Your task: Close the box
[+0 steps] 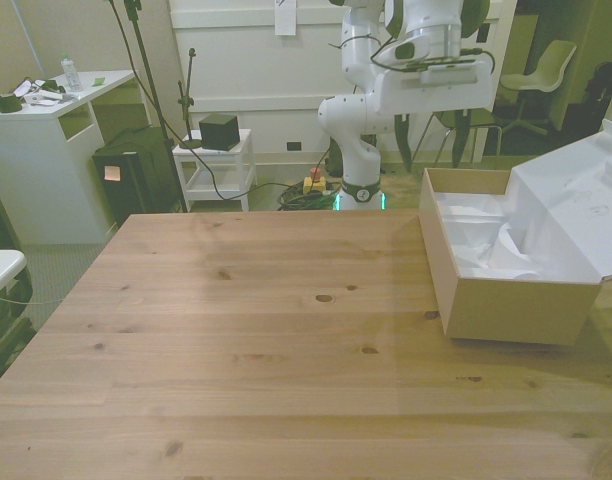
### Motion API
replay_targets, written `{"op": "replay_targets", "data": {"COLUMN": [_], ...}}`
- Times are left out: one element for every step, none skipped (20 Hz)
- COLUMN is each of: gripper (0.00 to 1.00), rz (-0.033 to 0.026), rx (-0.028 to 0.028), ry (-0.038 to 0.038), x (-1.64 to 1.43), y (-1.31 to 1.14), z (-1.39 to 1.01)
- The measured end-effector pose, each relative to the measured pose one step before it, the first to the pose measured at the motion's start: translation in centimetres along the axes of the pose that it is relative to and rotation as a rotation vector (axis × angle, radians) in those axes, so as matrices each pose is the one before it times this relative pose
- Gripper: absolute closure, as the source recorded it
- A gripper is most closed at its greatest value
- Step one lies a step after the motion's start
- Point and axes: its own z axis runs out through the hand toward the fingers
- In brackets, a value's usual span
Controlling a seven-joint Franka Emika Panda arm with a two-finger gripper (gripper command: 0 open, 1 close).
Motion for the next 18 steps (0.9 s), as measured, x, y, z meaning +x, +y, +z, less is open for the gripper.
{"op": "replay_targets", "data": {"gripper": [0.00, 0.00, 0.00, 0.00, 0.00, 0.00, 0.00, 0.00, 0.00, 0.00, 0.00, 0.00, 0.00, 0.00, 0.00, 0.00, 0.00, 0.00], "rz": [-0.02266, -0.01968, -0.01504, -0.01331, -0.01517, -0.01870, -0.02335, -0.02503, -0.02408, -0.02333, -0.02718, -0.02765, -0.02616, -0.02485, -0.02181, -0.02001, -0.01624, -0.01604], "rx": [0.00917, 0.00818, 0.00931, 0.01053, 0.01172, 0.01192, 0.00985, 0.00992, 0.00855, 0.00671, 0.00598, 0.00439, 0.00149, -0.00049, -0.00087, -0.00019, 0.00198, 0.00402], "ry": [0.01002, 0.01048, 0.01060, 0.01039, 0.00898, 0.00687, 0.00560, 0.00679, 0.00685, 0.00545, 0.00528, 0.00442, 0.00427, 0.00409, 0.00411, 0.00454, 0.00548, 0.00412], "x": [-0.760, -0.639, -0.402, -0.265, -0.201, -0.151, -0.112, -0.140, -0.161, -0.210, -0.275, -0.315, -0.376, -0.397, -0.418, -0.428, -0.385, -0.363], "y": [-0.739, -0.637, -0.582, -0.584, -0.632, -0.563, -0.400, -0.334, -0.229, -0.172, -0.246, -0.321, -0.456, -0.571, -0.612, -0.627, -0.639, -0.663], "z": [-0.647, -0.598, -0.630, -0.676, -0.705, -0.739, -0.745, -0.738, -0.677, -0.588, -0.452, -0.283, -0.161, -0.056, 0.000, -0.008, -0.105, -0.224]}}
